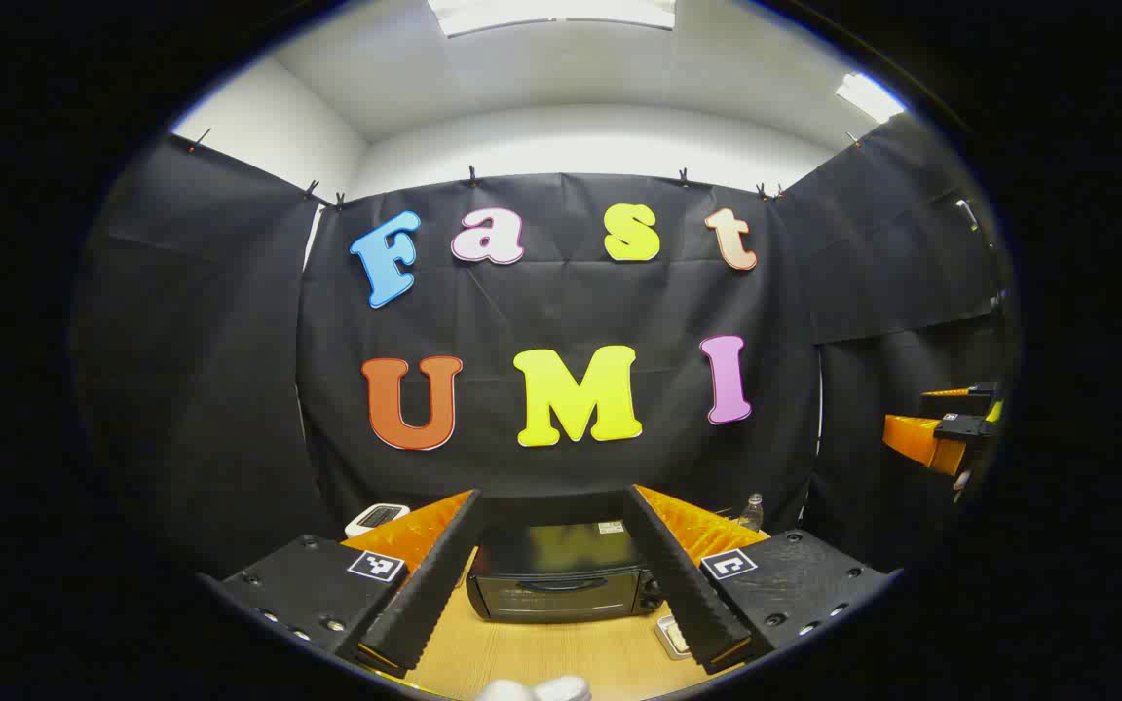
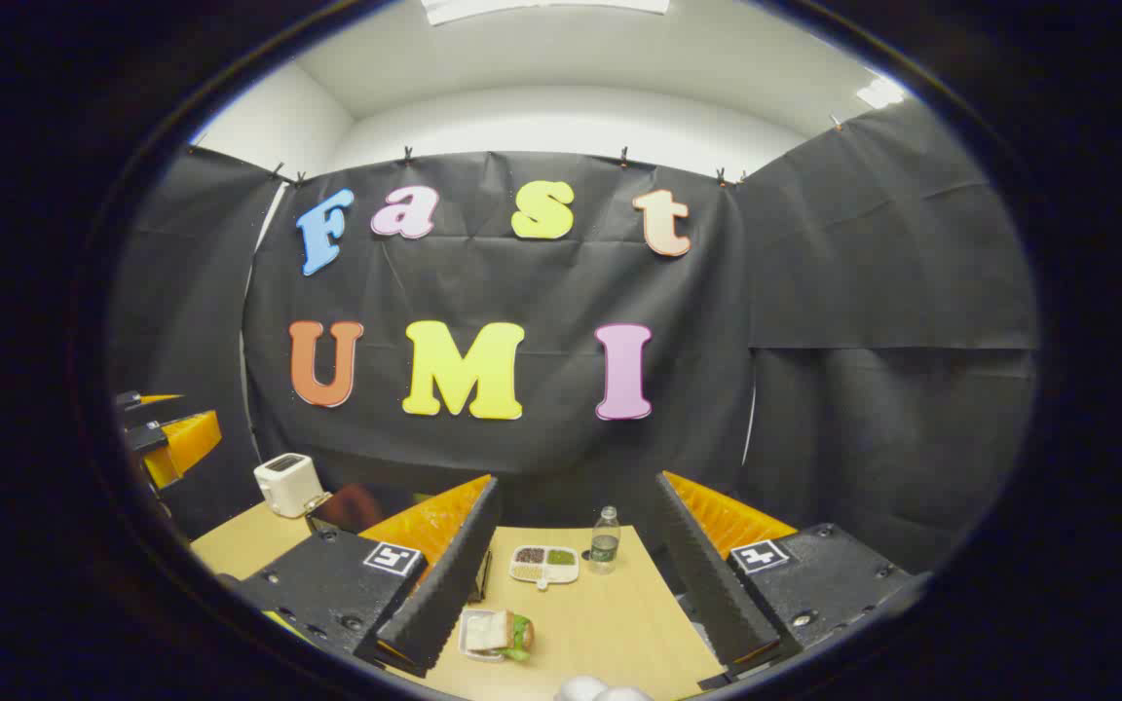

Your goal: Open the electric oven with the left hand, put the food in, and close the electric oven.

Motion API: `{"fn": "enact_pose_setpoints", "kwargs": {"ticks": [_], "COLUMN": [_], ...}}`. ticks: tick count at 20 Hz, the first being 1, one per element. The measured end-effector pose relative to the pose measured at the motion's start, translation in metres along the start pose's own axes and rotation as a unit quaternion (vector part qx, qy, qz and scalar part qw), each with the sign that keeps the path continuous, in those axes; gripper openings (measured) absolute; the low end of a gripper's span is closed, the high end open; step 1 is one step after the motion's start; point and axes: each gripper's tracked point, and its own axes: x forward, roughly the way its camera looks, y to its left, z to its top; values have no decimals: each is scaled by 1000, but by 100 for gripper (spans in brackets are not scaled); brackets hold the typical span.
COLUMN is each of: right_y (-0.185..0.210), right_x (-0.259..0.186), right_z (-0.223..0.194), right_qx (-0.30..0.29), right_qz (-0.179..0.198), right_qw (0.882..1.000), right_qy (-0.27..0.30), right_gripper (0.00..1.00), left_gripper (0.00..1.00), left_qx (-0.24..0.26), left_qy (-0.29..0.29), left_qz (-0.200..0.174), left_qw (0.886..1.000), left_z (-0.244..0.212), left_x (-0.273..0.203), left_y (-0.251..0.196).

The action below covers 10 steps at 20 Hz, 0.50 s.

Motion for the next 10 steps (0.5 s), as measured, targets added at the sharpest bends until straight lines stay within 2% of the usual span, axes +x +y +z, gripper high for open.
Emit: {"fn": "enact_pose_setpoints", "kwargs": {"ticks": [10], "right_y": [-2], "right_x": [8], "right_z": [0], "right_qx": [-6], "right_qz": [0], "right_qw": [1000], "right_qy": [1], "right_gripper": [90], "left_gripper": [95], "left_qx": [2], "left_qy": [8], "left_qz": [7], "left_qw": [1000], "left_z": [-9], "left_x": [11], "left_y": [2]}}
